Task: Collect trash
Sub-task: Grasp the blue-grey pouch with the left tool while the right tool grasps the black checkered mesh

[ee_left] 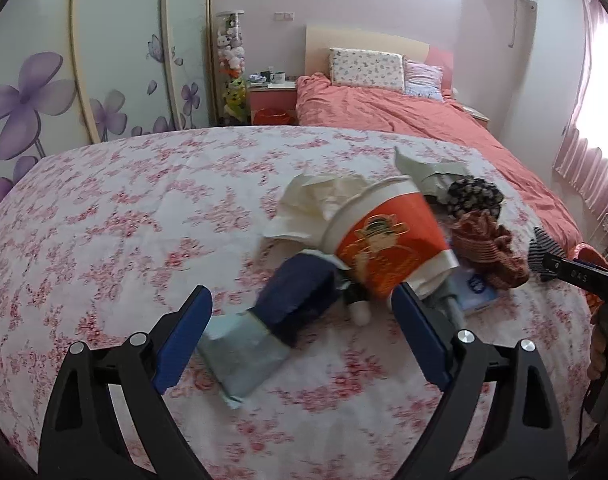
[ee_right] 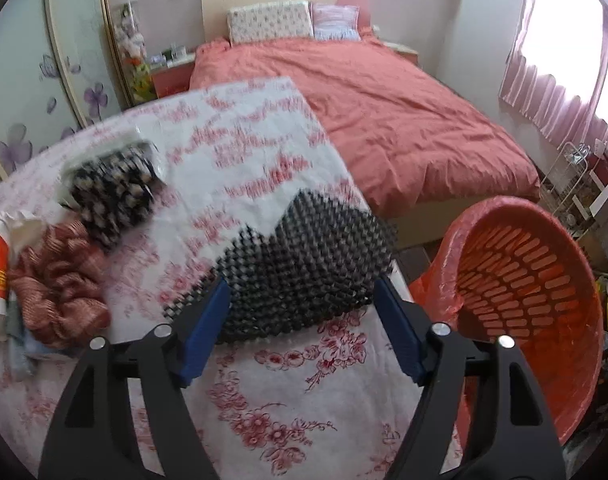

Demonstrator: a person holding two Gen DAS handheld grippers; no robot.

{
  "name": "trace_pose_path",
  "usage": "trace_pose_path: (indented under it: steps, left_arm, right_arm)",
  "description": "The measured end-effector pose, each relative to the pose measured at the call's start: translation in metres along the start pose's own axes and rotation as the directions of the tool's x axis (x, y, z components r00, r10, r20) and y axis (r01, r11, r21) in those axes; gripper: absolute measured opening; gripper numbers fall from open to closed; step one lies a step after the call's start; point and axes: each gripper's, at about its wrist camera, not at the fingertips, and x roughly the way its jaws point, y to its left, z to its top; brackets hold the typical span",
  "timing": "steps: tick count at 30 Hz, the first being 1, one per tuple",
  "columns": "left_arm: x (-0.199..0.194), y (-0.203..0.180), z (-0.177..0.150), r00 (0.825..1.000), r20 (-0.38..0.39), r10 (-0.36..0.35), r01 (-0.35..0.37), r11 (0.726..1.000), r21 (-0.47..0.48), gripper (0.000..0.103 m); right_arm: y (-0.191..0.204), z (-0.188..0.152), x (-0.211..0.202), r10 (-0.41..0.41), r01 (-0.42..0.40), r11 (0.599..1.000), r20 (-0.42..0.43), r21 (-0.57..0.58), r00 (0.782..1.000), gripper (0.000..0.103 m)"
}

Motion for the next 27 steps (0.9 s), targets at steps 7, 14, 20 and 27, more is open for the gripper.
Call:
trace_pose_path:
  steps: [7, 14, 20, 27]
  left_arm:
    - [0.006, 0.019, -0.004, 1.000, -0.026, 0.004, -0.005, 1.000, -0.027, 0.090]
    - [0.008, 0.024, -0.007, 0.999, -0.041, 0.005, -0.006, 1.000, -0.028, 0.090]
    - [0.011, 0.024, -0.009, 0.998, -0.058, -0.013, 0.012, 1.000, -0.020, 0.090]
    - [0.030, 0.022, -0.011, 0.993, -0.115, 0.006, -0.006, 1.000, 0.000, 0.088]
  right_arm:
    - [0.003, -0.006, -0.005, 0.050, -0.050, 0.999, 0.036, -0.014, 0.998, 0.019]
    - [-0.008, -0.009, -0.021, 0.090, -0.093, 0.995, 0.074, 0.031, 0.993, 0.012]
    - [-0.009, -0.014, -0.039, 0.096, -0.100, 0.994, 0.108, 0.031, 0.989, 0.012]
    - [-0.008, -0.020, -0.049, 0.101, -0.105, 0.994, 0.109, 0.028, 0.989, 0.012]
